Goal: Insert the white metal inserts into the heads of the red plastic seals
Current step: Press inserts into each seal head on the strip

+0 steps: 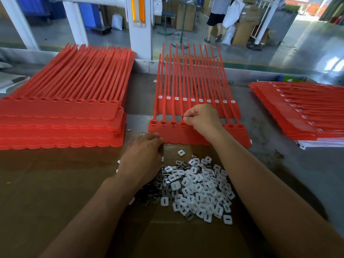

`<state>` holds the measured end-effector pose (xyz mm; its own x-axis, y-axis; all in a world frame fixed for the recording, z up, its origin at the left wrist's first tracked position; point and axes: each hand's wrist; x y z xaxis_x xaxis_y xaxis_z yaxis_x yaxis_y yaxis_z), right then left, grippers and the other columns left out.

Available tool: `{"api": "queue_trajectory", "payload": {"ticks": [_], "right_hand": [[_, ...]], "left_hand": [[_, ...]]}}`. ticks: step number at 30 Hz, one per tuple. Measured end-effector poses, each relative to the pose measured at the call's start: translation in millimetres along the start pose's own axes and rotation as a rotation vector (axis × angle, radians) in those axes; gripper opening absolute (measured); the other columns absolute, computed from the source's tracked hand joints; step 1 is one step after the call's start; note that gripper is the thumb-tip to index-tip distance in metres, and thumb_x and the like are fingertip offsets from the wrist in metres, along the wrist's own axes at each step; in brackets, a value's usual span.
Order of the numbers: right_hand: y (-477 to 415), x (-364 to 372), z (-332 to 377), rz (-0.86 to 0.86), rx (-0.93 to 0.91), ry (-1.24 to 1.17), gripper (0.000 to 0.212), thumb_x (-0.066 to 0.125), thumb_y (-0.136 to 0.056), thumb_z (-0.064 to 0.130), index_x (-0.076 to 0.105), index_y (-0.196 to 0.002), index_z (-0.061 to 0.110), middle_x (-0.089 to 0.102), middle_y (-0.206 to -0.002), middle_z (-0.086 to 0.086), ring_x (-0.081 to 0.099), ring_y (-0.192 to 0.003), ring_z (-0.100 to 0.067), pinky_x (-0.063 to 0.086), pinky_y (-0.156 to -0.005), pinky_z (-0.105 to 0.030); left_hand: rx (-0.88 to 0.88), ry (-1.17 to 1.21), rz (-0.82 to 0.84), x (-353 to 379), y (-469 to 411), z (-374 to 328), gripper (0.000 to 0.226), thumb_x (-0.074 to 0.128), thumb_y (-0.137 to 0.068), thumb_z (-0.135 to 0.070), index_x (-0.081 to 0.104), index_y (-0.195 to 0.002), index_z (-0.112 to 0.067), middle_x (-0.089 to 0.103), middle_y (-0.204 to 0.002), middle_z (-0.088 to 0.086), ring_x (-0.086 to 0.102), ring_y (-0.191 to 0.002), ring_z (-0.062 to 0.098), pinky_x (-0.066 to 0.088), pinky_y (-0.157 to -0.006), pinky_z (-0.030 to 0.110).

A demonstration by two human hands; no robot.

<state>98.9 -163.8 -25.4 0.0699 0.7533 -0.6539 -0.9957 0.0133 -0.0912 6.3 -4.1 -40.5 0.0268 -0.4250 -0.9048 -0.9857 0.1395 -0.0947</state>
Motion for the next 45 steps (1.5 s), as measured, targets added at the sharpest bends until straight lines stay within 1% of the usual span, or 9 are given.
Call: {"api": "queue_trajectory", "payload": {"ticks": [4,8,14,18,25,28,35,41,45], "right_hand": [[-1,3,-1,0.089,0.031,0.115,0.015,0.058,-0.087,0.008,0.071,-0.093,0.004,0.069,-0.101,-0.010,0.060,-0.081,-0.014,0.039,-0.061,-0.018],[-3,3,2,0.140,0.067,0.171,0.022,0.051,-0.087,0.003,0.065,-0.098,-0.011,0.065,-0.105,-0.024,0.062,-0.086,-0.030,0.045,-0.063,-0.033],[-9,2,2,0.169,0.092,0.223,0.020,0.055,-0.086,0.008,0.069,-0.095,-0.003,0.066,-0.086,-0.015,0.055,-0.068,-0.013,0.045,-0.061,-0.028],[-7,3,1,0.090,0.056,0.121,0.007,0.067,-0.081,0.008,0.070,-0.087,0.006,0.067,-0.093,-0.003,0.044,-0.062,0.001,0.033,-0.053,-0.010],[-5,0,-3,0.104,0.064,0.028,0.011,0.070,-0.080,0.012,0.067,-0.090,0.015,0.065,-0.102,-0.001,0.052,-0.080,-0.005,0.038,-0.068,-0.015],[9,-8,0,0.110,-0.004,-0.034,0.011,0.070,-0.080,0.016,0.062,-0.081,0.023,0.061,-0.090,0.010,0.055,-0.086,-0.005,0.039,-0.069,-0.015],[55,-23,19,0.531,-0.230,0.249,0.006,0.070,-0.080,0.020,0.068,-0.084,0.024,0.059,-0.079,0.020,0.054,-0.077,0.008,0.041,-0.067,-0.006],[69,-19,27,0.565,-0.234,0.420,0.011,0.070,-0.080,0.023,0.071,-0.090,0.018,0.057,-0.076,0.016,0.057,-0.081,-0.004,0.044,-0.072,-0.017],[72,-13,30,0.546,-0.223,0.504,0.008,0.065,-0.084,0.016,0.069,-0.091,0.016,0.066,-0.094,0.004,0.060,-0.088,-0.011,0.047,-0.076,-0.024]], "left_hand": [[-0.002,0.003,0.002,0,1,-1,0.047,0.044,-0.087,-0.010,0.047,-0.133,-0.019,0.035,-0.146,-0.005,0.032,-0.132,0.013,0.026,-0.106,0.027],[-0.003,0.006,-0.012,-1,1,-2,0.045,0.044,-0.088,-0.011,0.049,-0.132,-0.019,0.037,-0.145,-0.006,0.034,-0.131,0.014,0.028,-0.105,0.027],[-0.006,0.004,-0.011,0,0,-1,0.046,0.043,-0.087,-0.010,0.049,-0.132,-0.019,0.037,-0.144,-0.005,0.034,-0.131,0.015,0.028,-0.105,0.028],[-0.007,-0.001,-0.007,1,0,0,0.048,0.044,-0.085,-0.009,0.048,-0.132,-0.019,0.037,-0.145,-0.005,0.034,-0.131,0.015,0.027,-0.106,0.029],[-0.006,-0.004,-0.003,1,-1,0,0.048,0.044,-0.086,-0.009,0.047,-0.133,-0.019,0.036,-0.145,-0.005,0.033,-0.132,0.014,0.027,-0.107,0.029],[-0.004,0.000,-0.008,1,0,0,0.048,0.043,-0.086,-0.009,0.048,-0.133,-0.018,0.037,-0.145,-0.005,0.033,-0.132,0.015,0.027,-0.107,0.029],[0.011,0.001,-0.011,2,-1,0,0.047,0.045,-0.085,-0.008,0.049,-0.131,-0.017,0.039,-0.144,-0.002,0.033,-0.132,0.016,0.025,-0.108,0.029],[-0.014,0.008,0.009,2,-1,0,0.050,0.048,-0.084,-0.009,0.047,-0.133,-0.017,0.036,-0.146,-0.003,0.031,-0.134,0.014,0.025,-0.111,0.031],[-0.015,0.012,0.016,2,0,-1,0.050,0.047,-0.084,-0.009,0.047,-0.133,-0.017,0.035,-0.146,-0.003,0.031,-0.134,0.014,0.026,-0.111,0.033]]}}
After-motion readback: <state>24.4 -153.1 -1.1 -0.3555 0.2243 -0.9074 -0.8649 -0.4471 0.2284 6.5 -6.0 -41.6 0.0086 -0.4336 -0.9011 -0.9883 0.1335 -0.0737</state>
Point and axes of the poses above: each hand's wrist, its own y-axis away from the middle knuckle, its own x-axis out of the palm, z = x × y
